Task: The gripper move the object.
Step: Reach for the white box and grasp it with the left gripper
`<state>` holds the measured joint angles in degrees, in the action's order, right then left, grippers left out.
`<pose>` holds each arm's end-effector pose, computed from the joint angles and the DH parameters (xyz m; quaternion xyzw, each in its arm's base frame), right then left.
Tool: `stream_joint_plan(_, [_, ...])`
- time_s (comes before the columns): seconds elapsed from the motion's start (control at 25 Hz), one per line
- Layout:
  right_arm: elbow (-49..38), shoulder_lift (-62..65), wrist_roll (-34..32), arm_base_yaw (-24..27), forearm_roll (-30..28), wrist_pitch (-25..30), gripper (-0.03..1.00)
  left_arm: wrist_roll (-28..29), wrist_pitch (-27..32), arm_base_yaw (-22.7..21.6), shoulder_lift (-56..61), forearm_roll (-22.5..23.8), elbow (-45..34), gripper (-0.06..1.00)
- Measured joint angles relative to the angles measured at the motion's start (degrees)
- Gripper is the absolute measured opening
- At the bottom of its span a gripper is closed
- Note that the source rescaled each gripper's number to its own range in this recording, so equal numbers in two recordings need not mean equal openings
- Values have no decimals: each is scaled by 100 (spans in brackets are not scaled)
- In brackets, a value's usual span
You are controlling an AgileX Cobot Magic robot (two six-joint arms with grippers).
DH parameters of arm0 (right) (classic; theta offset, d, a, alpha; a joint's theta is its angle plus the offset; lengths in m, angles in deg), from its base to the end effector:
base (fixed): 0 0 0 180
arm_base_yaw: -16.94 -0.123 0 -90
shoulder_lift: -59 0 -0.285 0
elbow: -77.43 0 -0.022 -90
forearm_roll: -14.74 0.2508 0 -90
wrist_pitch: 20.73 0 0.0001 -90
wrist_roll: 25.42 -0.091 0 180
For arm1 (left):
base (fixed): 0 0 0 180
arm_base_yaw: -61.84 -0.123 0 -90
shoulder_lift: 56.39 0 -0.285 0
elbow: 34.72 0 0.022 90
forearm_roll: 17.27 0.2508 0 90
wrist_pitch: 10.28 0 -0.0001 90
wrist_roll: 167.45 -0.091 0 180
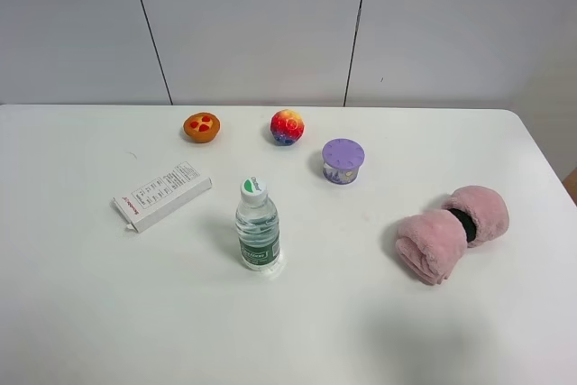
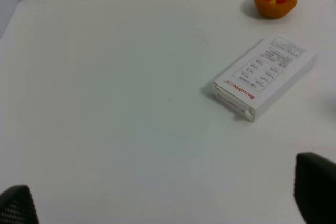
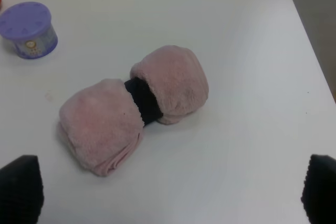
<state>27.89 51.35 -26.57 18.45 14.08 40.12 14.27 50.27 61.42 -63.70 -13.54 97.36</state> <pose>-0.0033 -0.0008 0.2725 0.0201 0.8571 -0.0074 0.5147 -0.0074 0.0051 0.2808 -0.0173 0.8464 0.0265 0.5316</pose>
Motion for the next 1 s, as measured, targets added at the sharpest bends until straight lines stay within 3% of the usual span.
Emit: stream_joint_plan(1.0, [0, 0, 0, 0, 0, 0, 100, 0, 0, 0, 0, 0, 0, 99])
